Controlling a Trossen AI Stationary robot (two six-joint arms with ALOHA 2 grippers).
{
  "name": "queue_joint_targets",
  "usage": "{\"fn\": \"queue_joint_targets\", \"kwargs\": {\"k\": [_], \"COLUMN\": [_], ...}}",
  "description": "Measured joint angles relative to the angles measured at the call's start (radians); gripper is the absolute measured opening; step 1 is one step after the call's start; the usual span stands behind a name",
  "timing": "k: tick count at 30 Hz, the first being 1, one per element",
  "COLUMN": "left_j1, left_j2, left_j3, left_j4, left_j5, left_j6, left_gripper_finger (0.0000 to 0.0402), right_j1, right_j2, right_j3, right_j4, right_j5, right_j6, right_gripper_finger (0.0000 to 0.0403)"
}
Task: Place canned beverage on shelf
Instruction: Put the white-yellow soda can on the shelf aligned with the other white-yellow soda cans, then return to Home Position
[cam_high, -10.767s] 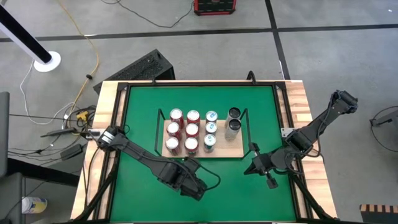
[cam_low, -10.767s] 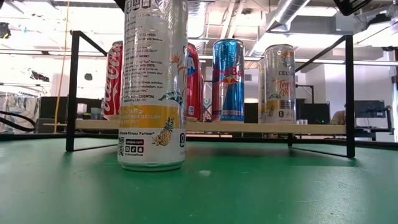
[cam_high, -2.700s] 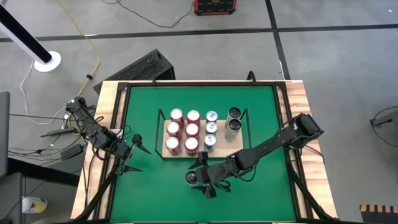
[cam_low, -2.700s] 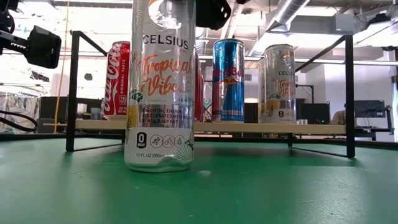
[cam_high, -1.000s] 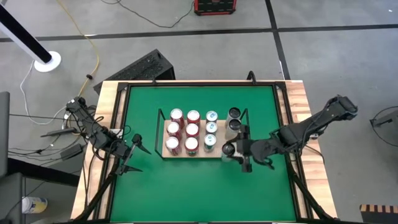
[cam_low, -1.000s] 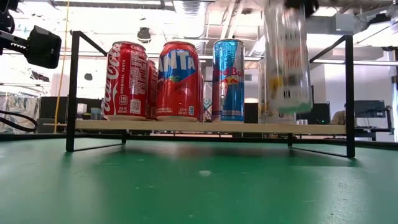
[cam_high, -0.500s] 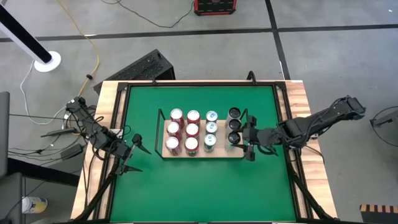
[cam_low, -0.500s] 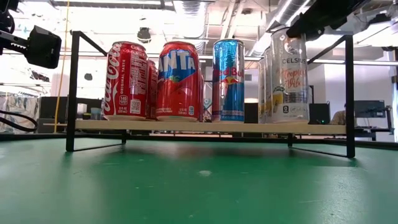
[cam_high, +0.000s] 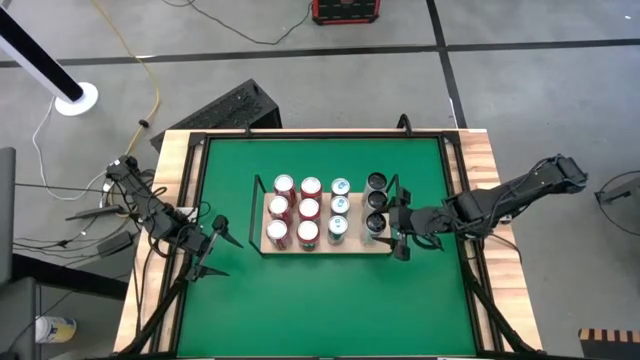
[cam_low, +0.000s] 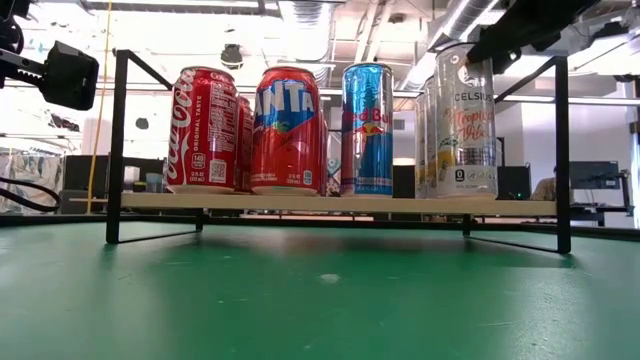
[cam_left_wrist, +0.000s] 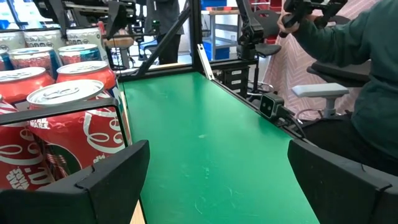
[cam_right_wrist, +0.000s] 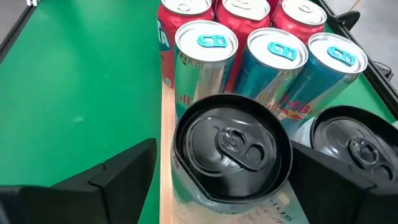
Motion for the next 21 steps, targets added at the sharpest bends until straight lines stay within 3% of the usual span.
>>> {"fn": "queue_joint_targets", "kwargs": {"k": [16, 21], "left_j1": [0.0, 0.0], "left_j2": [0.0, 0.0], "left_j3": [0.0, 0.0], "left_j4": [0.0, 0.0], "left_j5": [0.0, 0.0], "left_j6": [0.0, 0.0], "left_gripper_finger": [0.0368, 0.0368], "right_j1": [-0.001, 0.009], "right_j2": [-0.12, -0.225], "right_j3": [0.075, 0.075], "right_j4": [-0.072, -0.156], "right_j5": [0.007, 0.101], "right_j6": [-0.057, -0.06], "right_gripper_finger": [0.0358, 0.0357]}}
